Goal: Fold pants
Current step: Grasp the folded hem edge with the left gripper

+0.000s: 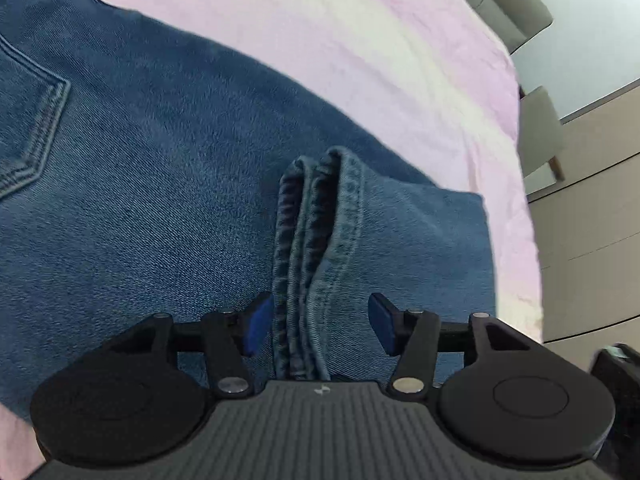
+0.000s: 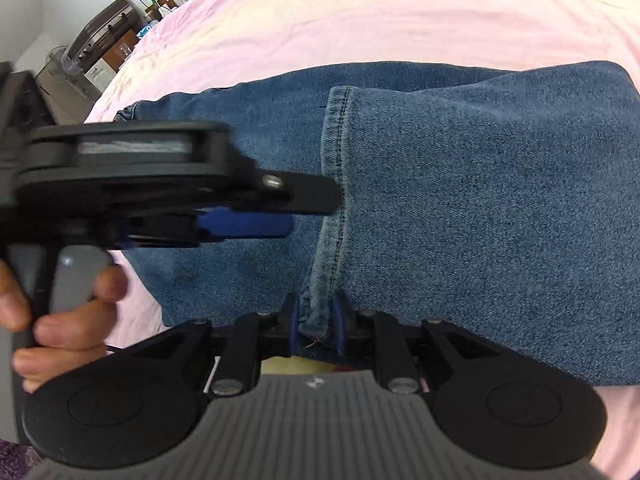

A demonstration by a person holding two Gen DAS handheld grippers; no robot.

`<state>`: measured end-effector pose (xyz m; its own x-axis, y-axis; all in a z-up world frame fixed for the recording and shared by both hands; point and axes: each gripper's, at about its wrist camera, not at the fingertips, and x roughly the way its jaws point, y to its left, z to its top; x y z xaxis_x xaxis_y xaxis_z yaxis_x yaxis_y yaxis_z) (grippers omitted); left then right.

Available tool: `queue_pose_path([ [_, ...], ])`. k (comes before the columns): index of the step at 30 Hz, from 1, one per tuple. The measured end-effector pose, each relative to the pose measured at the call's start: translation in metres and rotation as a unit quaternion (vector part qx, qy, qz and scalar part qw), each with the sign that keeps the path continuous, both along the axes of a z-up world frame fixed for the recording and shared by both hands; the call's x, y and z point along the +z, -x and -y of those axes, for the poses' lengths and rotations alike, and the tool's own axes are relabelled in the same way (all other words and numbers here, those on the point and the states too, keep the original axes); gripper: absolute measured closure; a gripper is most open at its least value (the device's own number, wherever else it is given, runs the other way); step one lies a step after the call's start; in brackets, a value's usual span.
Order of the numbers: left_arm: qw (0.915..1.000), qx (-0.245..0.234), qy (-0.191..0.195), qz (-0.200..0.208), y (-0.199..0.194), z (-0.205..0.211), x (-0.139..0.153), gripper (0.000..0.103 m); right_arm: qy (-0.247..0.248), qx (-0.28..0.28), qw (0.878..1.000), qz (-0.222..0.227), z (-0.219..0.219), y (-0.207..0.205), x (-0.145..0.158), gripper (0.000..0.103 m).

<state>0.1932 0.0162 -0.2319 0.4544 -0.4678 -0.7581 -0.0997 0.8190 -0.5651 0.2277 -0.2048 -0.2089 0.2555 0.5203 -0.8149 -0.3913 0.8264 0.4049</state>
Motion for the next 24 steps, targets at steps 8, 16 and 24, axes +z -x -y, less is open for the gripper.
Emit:
queue_pose_path([
  [8, 0.9950, -0.019, -0.093, 0.031, -0.002, 0.029, 0.002, 0.074, -0.043, -0.015, 0.999, 0.001, 0.017, 0.000, -0.005, 0.080],
  [16, 0.9821, -0.045, -0.117, 0.141, 0.002, 0.038, 0.073, 0.088, -0.040, -0.035, 0.995, 0.081, 0.074, 0.024, 0.038, 0.063],
  [24, 0.9914, -0.046, -0.110, 0.055, -0.031, 0.014, 0.023, 0.088, 0.031, -0.114, 0.984, 0.133, 0.150, 0.004, 0.061, 0.078],
])
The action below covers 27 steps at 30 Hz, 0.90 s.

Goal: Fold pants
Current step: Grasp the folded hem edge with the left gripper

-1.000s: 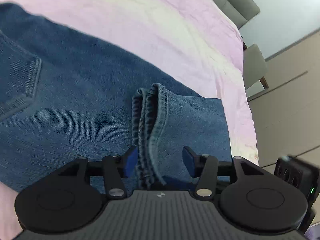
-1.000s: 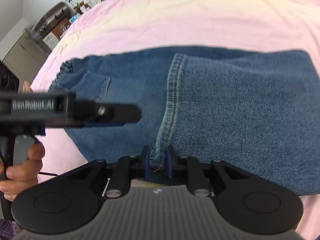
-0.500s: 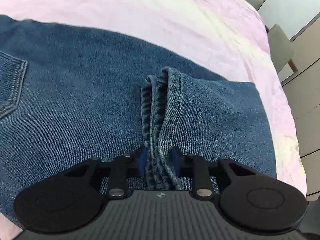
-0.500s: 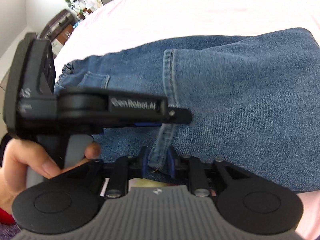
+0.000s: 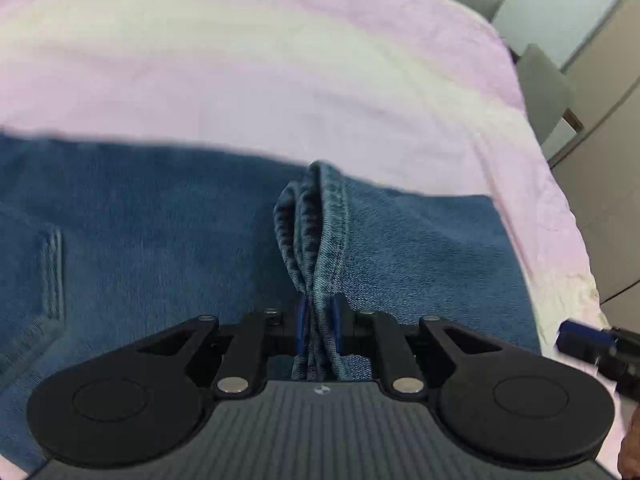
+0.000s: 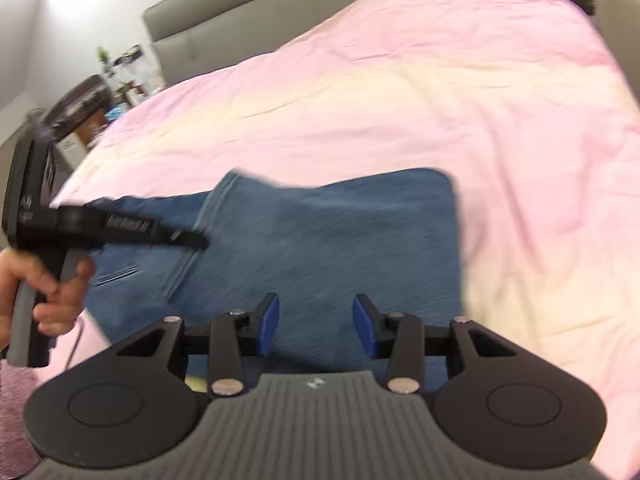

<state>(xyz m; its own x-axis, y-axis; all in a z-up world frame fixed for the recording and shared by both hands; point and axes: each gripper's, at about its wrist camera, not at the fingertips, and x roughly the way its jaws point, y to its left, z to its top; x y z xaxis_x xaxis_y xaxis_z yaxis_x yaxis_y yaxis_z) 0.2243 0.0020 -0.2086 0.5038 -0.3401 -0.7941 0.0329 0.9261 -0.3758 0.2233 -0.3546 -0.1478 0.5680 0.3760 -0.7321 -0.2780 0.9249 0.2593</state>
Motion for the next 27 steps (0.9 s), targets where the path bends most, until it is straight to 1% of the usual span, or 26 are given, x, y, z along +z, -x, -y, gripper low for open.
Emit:
queue_pose_path([
  [2, 0.9998, 0.010, 0.015, -0.008, 0.002, -0.006, -0.016, 0.086, 0.023, -0.008, 1.000, 0.006, 0.008, -0.016, -0.004, 0.086],
  [4, 0.9997, 0.014, 0.016, -0.008, 0.007, -0.007, -0.024, 0.084, 0.056, -0.004, 0.998, 0.020, 0.011, -0.037, -0.008, 0.088],
  [5, 0.9998, 0.011, 0.014, -0.007, 0.007, -0.006, -0.026, 0.083, 0.067, -0.002, 0.997, 0.026, 0.015, -0.045, -0.012, 0.091],
  [6, 0.9998, 0.010, 0.014, -0.008, 0.008, -0.009, -0.027, 0.082, 0.077, -0.001, 0.997, 0.030, 0.017, -0.058, -0.015, 0.092],
  [9, 0.9997, 0.006, 0.019, -0.011, 0.008, -0.013, -0.029, 0.080, 0.075, 0.001, 0.997, 0.030, 0.012, -0.097, -0.028, 0.093],
  [11, 0.9998, 0.002, 0.014, -0.010, 0.006, -0.010, -0.031, 0.078, 0.088, 0.006, 0.996, 0.026, 0.006, -0.116, -0.041, 0.093],
  [13, 0.9999, -0.002, 0.010, -0.005, 0.008, -0.013, -0.032, 0.075, 0.095, 0.002, 0.995, 0.010, -0.004, -0.139, -0.059, 0.093],
  [16, 0.9999, -0.003, 0.014, -0.006, 0.008, -0.013, -0.035, 0.074, 0.101, -0.002, 0.995, -0.019, -0.005, -0.159, -0.086, 0.095],
  [18, 0.9998, -0.001, 0.016, -0.010, 0.007, -0.014, -0.035, 0.074, 0.102, -0.002, 0.995, -0.021, -0.004, -0.166, -0.097, 0.097],
  [19, 0.9998, -0.001, 0.015, -0.012, 0.007, -0.015, -0.034, 0.074, 0.100, -0.003, 0.995, -0.024, -0.003, -0.169, -0.096, 0.097],
  [22, 0.9998, -0.002, 0.010, -0.019, 0.007, -0.014, -0.030, 0.074, 0.101, -0.006, 0.994, -0.029, 0.003, -0.168, -0.084, 0.097],
  [24, 0.9997, 0.000, 0.009, -0.023, 0.002, -0.008, -0.028, 0.073, 0.107, 0.007, 0.994, -0.027, 0.003, -0.158, -0.072, 0.095],
  [27, 0.9997, 0.004, 0.007, -0.023, 0.000, -0.004, -0.027, 0.073, 0.114, 0.032, 0.993, -0.025, 0.005, -0.125, -0.059, 0.094],
])
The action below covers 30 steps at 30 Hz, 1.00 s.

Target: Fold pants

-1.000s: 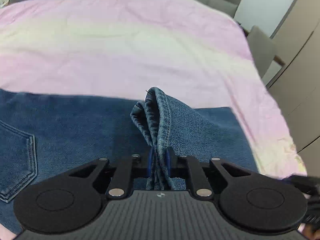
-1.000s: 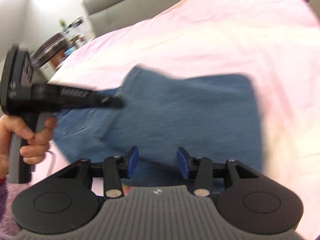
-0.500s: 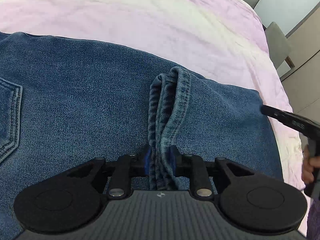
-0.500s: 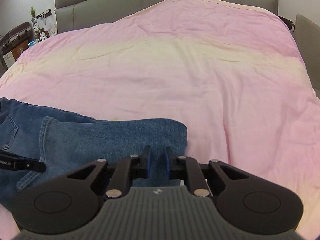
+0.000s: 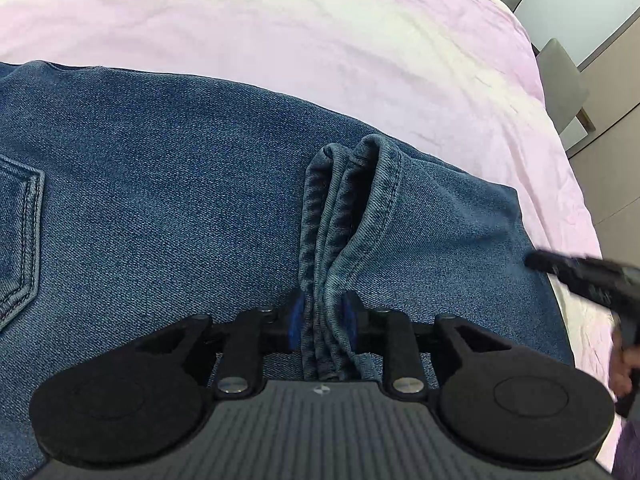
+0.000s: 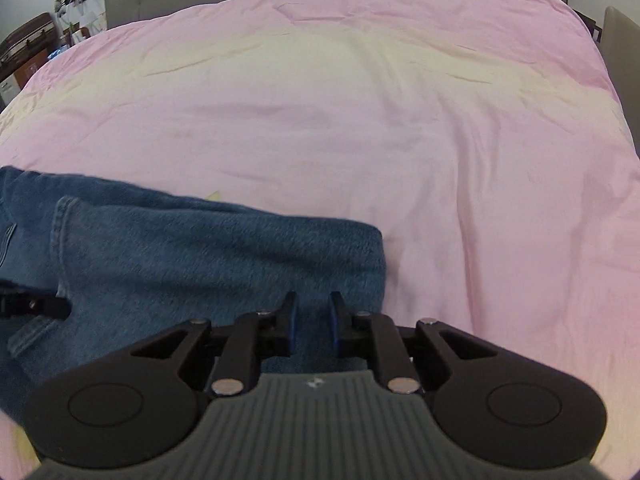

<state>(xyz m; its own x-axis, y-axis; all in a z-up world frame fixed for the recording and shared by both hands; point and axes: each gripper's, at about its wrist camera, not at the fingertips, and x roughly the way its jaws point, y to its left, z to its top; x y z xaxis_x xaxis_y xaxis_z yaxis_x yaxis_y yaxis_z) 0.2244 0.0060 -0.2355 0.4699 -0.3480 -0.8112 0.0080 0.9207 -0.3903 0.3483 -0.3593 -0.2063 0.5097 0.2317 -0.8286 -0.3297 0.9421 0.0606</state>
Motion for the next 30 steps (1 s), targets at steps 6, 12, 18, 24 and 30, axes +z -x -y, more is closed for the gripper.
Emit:
queue_pose_path([
  [6, 1.0000, -0.003, -0.008, -0.001, -0.004, 0.006, 0.001, 0.073, 0.011, 0.023, 1.000, -0.012, 0.011, 0.074, 0.006, 0.094],
  [12, 0.9999, -0.006, -0.016, -0.001, -0.007, 0.009, 0.000, 0.073, 0.019, 0.018, 1.000, -0.014, 0.006, 0.094, -0.014, 0.094],
  [18, 0.9996, 0.000, -0.028, 0.001, -0.006, 0.016, 0.000, 0.072, 0.012, 0.014, 0.999, -0.039, 0.009, 0.089, -0.016, 0.095],
  [24, 0.9996, 0.006, -0.029, -0.002, 0.003, 0.012, 0.014, 0.064, 0.057, 0.033, 0.997, -0.042, -0.013, 0.086, -0.004, 0.093],
  [30, 0.9979, 0.008, -0.063, 0.009, 0.032, -0.026, 0.042, 0.062, 0.098, 0.104, 0.990, -0.013, -0.035, 0.092, 0.015, 0.071],
])
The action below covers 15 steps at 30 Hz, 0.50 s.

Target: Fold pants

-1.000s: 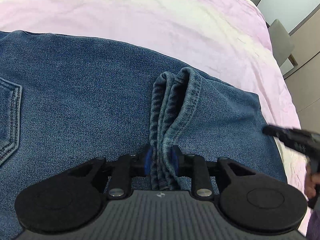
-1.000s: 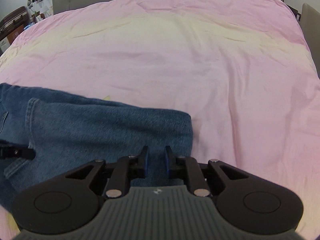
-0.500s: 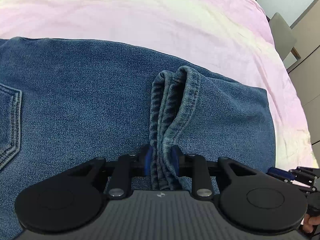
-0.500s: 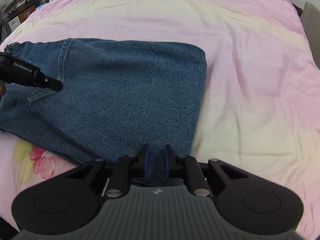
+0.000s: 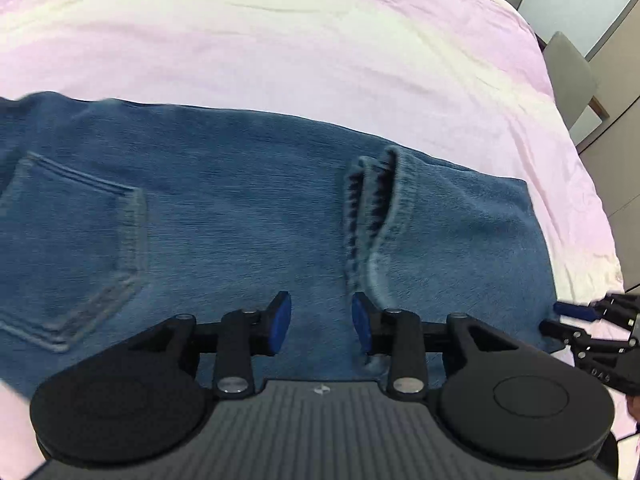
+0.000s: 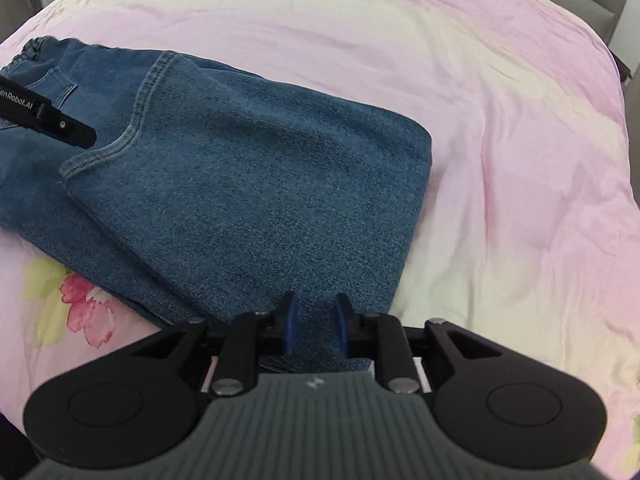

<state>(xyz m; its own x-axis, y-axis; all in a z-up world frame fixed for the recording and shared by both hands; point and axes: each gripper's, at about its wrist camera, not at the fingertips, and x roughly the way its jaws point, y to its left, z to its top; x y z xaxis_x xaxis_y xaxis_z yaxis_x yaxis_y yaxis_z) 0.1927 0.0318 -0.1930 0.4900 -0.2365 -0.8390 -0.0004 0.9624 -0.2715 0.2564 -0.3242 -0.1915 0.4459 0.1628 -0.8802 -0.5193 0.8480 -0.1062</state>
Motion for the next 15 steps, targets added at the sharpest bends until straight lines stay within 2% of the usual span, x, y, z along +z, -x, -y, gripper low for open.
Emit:
queue_pose_path([
  [2, 0.9998, 0.014, -0.011, 0.006, 0.011, -0.020, 0.008, 0.060, 0.004, 0.037, 0.999, 0.010, -0.011, 0.000, 0.004, 0.060],
  [7, 0.9980, 0.056, -0.026, 0.010, 0.037, -0.073, 0.022, 0.058, 0.027, 0.140, 0.990, 0.002, -0.041, -0.020, 0.002, 0.039],
  [9, 0.9970, 0.071, -0.029, 0.011, 0.047, -0.092, 0.026, 0.057, 0.016, 0.187, 0.982, -0.005, -0.053, -0.032, 0.003, 0.023],
  [11, 0.9963, 0.079, -0.031, 0.014, 0.055, -0.108, 0.028, 0.055, 0.025, 0.229, 0.973, -0.012, -0.067, -0.041, 0.003, 0.016],
  [15, 0.9932, 0.109, -0.037, 0.012, 0.065, -0.140, 0.030, 0.053, 0.038, 0.304, 0.952, -0.017, -0.105, -0.060, -0.001, 0.016],
])
